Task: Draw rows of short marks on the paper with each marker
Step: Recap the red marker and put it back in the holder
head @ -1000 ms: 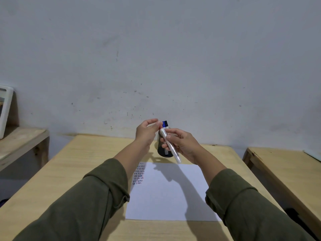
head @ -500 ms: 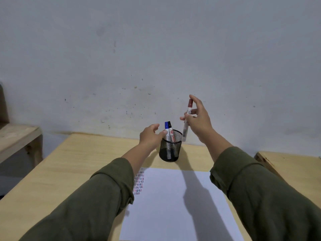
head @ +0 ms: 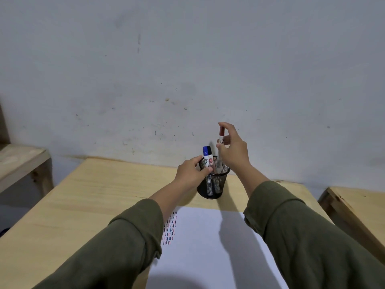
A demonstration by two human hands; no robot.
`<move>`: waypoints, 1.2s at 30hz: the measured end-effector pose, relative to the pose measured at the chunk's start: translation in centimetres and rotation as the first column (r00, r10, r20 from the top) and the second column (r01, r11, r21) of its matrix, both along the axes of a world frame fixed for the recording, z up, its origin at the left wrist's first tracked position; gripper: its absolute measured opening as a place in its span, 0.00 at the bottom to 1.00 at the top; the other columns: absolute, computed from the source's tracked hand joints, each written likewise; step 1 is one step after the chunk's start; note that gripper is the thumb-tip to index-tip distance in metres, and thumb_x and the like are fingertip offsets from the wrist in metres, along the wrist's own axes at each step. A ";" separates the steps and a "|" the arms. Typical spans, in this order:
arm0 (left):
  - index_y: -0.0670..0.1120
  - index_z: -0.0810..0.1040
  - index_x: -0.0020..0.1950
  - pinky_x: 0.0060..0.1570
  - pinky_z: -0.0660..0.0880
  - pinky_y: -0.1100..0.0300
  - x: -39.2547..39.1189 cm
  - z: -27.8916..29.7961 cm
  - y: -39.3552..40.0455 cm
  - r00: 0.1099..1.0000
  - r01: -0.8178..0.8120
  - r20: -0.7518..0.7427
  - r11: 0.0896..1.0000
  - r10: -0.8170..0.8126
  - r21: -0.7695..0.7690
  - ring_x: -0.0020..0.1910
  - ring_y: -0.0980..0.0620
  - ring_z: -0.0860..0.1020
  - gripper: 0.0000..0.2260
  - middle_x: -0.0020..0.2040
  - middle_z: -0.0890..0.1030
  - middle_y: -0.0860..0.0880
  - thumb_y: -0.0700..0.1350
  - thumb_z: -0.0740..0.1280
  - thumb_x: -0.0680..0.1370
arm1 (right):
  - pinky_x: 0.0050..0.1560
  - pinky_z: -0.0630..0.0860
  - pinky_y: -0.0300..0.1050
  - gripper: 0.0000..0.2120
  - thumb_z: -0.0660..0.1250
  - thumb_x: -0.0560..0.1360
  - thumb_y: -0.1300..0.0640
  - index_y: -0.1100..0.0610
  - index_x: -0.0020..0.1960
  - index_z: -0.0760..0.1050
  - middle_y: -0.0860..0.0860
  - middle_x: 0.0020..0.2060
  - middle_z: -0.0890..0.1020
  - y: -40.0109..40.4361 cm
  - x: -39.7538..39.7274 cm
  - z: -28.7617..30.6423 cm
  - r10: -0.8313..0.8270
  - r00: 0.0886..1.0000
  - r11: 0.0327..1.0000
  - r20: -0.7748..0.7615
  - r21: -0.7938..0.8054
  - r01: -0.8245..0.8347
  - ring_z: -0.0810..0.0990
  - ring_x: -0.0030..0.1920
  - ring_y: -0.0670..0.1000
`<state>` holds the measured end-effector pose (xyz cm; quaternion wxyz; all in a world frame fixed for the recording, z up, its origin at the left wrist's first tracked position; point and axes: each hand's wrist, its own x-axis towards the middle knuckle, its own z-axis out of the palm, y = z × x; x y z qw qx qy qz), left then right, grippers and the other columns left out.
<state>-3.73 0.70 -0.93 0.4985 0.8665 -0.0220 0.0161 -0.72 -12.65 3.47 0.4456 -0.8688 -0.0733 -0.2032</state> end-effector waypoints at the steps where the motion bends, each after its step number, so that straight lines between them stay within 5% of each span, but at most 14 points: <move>1: 0.50 0.69 0.70 0.61 0.67 0.59 0.0 0.0 0.0 1.000 0.004 0.003 1.000 -0.004 -0.006 0.67 0.49 0.72 0.24 0.67 0.76 0.49 0.50 0.68 0.75 | 0.42 0.73 0.40 0.25 0.65 0.75 0.65 0.44 0.67 0.67 0.53 0.46 0.78 -0.1 0.2 -0.2 -0.006 1.000 1.000 -0.027 -0.014 0.006 0.77 0.46 0.51; 6: 0.49 0.70 0.70 0.61 0.67 0.59 0.0 -0.1 -0.1 1.000 0.000 0.001 0.999 0.000 -0.039 0.66 0.49 0.73 0.24 0.66 0.77 0.49 0.49 0.69 0.74 | 0.45 0.68 0.40 0.24 0.66 0.75 0.61 0.47 0.68 0.69 0.51 0.44 0.78 -0.5 0.7 -1.1 -0.023 0.990 0.994 -0.136 -0.110 0.008 0.75 0.46 0.51; 11: 0.49 0.71 0.69 0.61 0.67 0.61 0.0 -0.2 0.0 1.000 -0.001 0.011 0.999 0.002 -0.051 0.65 0.49 0.74 0.23 0.65 0.78 0.48 0.48 0.68 0.75 | 0.34 0.68 0.34 0.28 0.66 0.72 0.67 0.46 0.68 0.69 0.53 0.49 0.80 -0.8 0.8 -2.2 -0.006 0.976 0.995 -0.216 -0.096 -0.015 0.76 0.47 0.52; 16: 0.48 0.70 0.70 0.63 0.67 0.58 0.1 -0.5 0.0 1.000 -0.004 -0.011 0.996 0.003 -0.092 0.65 0.50 0.74 0.24 0.65 0.77 0.48 0.48 0.69 0.74 | 0.53 0.71 0.41 0.26 0.65 0.74 0.64 0.47 0.69 0.69 0.56 0.61 0.78 -0.9 0.7 -2.8 0.016 0.980 0.994 -0.199 -0.102 -0.037 0.76 0.55 0.52; 20: 0.48 0.68 0.71 0.65 0.67 0.59 0.3 -0.8 -0.1 1.000 -0.008 -0.031 0.993 0.004 -0.117 0.66 0.51 0.73 0.26 0.66 0.76 0.48 0.48 0.70 0.74 | 0.67 0.65 0.52 0.26 0.64 0.75 0.61 0.44 0.70 0.67 0.54 0.69 0.70 -0.8 0.8 -2.6 0.061 0.992 0.953 -0.115 -0.289 -0.092 0.65 0.69 0.56; 28: 0.46 0.68 0.71 0.66 0.67 0.59 0.4 -0.8 -0.1 0.999 -0.016 -0.030 0.992 0.012 -0.124 0.67 0.50 0.73 0.26 0.68 0.75 0.47 0.47 0.69 0.74 | 0.67 0.58 0.55 0.17 0.66 0.76 0.56 0.44 0.63 0.74 0.50 0.73 0.62 -0.7 0.2 -2.3 0.025 0.987 0.905 -0.158 -0.415 -0.089 0.56 0.73 0.55; 36: 0.47 0.68 0.71 0.65 0.67 0.59 0.3 -0.6 -0.3 1.000 -0.014 -0.021 0.994 0.012 -0.104 0.67 0.50 0.73 0.26 0.67 0.76 0.48 0.47 0.69 0.74 | 0.69 0.57 0.58 0.26 0.64 0.77 0.54 0.41 0.72 0.62 0.52 0.75 0.58 -1.0 0.0 -1.8 0.030 0.975 0.875 -0.219 -0.466 -0.132 0.53 0.74 0.56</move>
